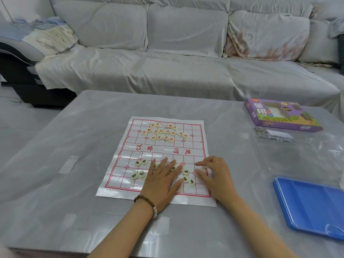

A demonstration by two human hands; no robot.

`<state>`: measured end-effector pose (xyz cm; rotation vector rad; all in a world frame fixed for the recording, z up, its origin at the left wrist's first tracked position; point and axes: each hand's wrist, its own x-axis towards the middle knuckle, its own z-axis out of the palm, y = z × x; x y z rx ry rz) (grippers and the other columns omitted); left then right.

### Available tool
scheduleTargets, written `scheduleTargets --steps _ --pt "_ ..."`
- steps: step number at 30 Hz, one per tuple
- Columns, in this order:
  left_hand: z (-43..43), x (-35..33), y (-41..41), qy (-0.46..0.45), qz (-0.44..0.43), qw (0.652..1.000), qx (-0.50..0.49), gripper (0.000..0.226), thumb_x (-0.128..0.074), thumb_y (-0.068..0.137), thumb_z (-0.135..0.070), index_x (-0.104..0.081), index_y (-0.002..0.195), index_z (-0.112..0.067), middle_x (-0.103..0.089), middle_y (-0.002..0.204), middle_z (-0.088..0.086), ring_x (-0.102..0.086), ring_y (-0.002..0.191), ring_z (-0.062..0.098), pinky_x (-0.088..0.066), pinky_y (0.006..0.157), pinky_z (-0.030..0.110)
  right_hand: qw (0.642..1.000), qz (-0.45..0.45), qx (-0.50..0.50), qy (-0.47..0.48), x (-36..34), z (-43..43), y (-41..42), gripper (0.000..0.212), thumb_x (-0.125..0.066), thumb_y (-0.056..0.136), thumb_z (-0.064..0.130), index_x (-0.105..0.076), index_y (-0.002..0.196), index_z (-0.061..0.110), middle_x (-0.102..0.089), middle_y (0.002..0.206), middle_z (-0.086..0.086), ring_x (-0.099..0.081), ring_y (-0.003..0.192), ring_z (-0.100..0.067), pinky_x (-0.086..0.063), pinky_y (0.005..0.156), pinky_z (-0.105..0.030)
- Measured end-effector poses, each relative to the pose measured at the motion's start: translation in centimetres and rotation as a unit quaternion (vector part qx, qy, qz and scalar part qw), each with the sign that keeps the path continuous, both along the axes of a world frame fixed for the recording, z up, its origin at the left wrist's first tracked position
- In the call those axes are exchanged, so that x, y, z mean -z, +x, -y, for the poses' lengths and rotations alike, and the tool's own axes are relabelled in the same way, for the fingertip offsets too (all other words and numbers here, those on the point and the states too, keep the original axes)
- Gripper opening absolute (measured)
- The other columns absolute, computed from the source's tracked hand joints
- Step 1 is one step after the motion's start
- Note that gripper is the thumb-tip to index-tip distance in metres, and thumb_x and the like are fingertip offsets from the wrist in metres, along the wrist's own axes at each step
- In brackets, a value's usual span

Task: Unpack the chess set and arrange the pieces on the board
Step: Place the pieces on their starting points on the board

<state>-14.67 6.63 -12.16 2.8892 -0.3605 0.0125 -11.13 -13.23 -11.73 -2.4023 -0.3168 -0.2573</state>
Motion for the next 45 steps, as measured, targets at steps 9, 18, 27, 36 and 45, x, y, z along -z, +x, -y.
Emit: scheduleTargets --steps 9,18,27,36,45 --pt "-1.5 -0.1 -0.8 0.004 -0.020 1.000 0.019 0.099 0.035 0.061 -0.070 -0.010 0.145 -0.043 -0.003 0.155 -0.016 0.012 0.142 0.009 0.019 0.113 0.039 0.982 -0.107 -0.109 -0.113 -2.2 -1.7 1.5 0.023 -0.066 0.084 0.036 -0.069 0.106 0.033 -0.063 0.107 0.012 -0.051 0.103 -0.008 -0.038 0.097 -0.031" --pt "-1.9 0.4 -1.0 -0.041 -0.024 0.999 0.017 0.090 0.030 0.066 -0.071 -0.007 0.143 -0.046 -0.002 0.155 -0.017 0.013 0.141 0.004 0.015 0.114 0.034 0.987 -0.073 -0.048 -0.134 -2.3 -3.7 2.8 0.027 -0.066 0.080 0.046 -0.061 0.099 0.028 -0.057 0.083 0.013 -0.051 0.080 -0.006 -0.044 0.086 -0.027" --pt "-1.8 0.0 -1.1 -0.046 -0.032 0.998 0.001 0.068 0.009 0.082 -0.062 0.002 0.145 -0.039 0.002 0.155 -0.015 0.016 0.141 0.005 0.016 0.114 0.035 0.985 -0.102 -0.046 -0.129 -2.5 -3.6 3.2 0.021 -0.067 0.081 0.040 -0.067 0.099 0.029 -0.060 0.085 0.014 -0.053 0.078 -0.004 -0.046 0.086 -0.027" --pt "-1.8 0.1 -0.9 -0.041 -0.032 0.999 -0.007 0.096 0.034 0.061 -0.071 0.005 0.146 -0.036 0.010 0.155 -0.012 0.023 0.136 0.003 0.019 0.113 0.035 0.994 -0.073 -0.025 -0.077 -2.9 -3.4 1.7 0.022 -0.064 0.085 0.037 -0.059 0.105 0.031 -0.055 0.089 0.014 -0.053 0.080 -0.005 -0.046 0.080 -0.021" --pt "-2.6 0.3 -0.8 -0.022 -0.028 0.998 -0.043 0.106 0.037 0.057 -0.071 -0.002 0.147 -0.032 0.007 0.156 -0.012 0.014 0.142 0.010 0.018 0.112 0.032 0.978 -0.107 -0.113 -0.137 -2.7 -2.3 -1.2 0.026 -0.067 0.082 0.040 -0.067 0.106 0.033 -0.061 0.105 0.015 -0.053 0.097 -0.003 -0.040 0.090 -0.020"
